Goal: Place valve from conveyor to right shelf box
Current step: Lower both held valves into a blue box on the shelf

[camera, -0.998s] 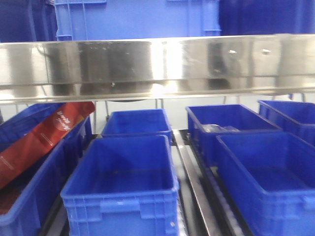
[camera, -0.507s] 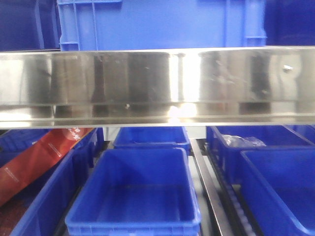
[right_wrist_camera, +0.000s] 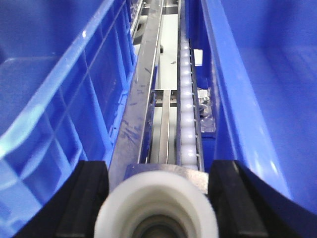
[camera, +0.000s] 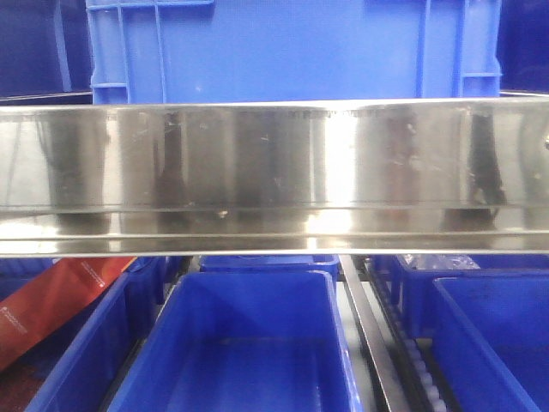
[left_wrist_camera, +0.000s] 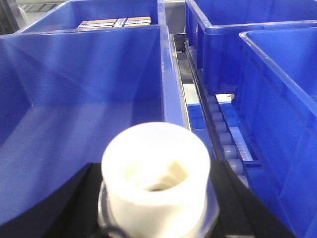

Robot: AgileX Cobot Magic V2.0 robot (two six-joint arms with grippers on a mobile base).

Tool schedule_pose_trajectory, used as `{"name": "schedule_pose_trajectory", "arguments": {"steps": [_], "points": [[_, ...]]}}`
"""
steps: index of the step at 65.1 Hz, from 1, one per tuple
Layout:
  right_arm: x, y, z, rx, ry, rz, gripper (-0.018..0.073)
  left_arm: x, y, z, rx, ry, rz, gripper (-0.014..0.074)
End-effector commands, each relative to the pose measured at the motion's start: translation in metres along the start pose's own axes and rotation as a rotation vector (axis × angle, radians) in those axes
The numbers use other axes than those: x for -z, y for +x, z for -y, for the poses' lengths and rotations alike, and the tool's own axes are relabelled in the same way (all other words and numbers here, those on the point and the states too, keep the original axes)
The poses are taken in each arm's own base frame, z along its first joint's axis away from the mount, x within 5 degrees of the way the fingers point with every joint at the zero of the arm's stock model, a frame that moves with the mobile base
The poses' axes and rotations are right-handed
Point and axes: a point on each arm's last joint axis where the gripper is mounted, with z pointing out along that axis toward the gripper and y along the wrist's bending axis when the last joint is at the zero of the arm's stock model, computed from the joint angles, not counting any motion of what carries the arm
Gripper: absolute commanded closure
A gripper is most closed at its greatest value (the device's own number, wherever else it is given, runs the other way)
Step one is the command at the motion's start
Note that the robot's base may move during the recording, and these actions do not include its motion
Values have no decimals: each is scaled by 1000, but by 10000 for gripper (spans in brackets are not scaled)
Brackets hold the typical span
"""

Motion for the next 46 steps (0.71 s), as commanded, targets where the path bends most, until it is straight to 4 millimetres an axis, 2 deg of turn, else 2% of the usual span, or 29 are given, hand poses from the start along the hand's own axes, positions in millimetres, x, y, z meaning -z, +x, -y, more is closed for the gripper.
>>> {"name": "schedule_pose_trajectory", "arguments": {"steps": [1,46], "points": [[5,-10,3,40,33,96,713,0,0,1,-6,1,-3,708],[5,-10,3,40,33,96,713,0,0,1,-6,1,-3,708]]}}
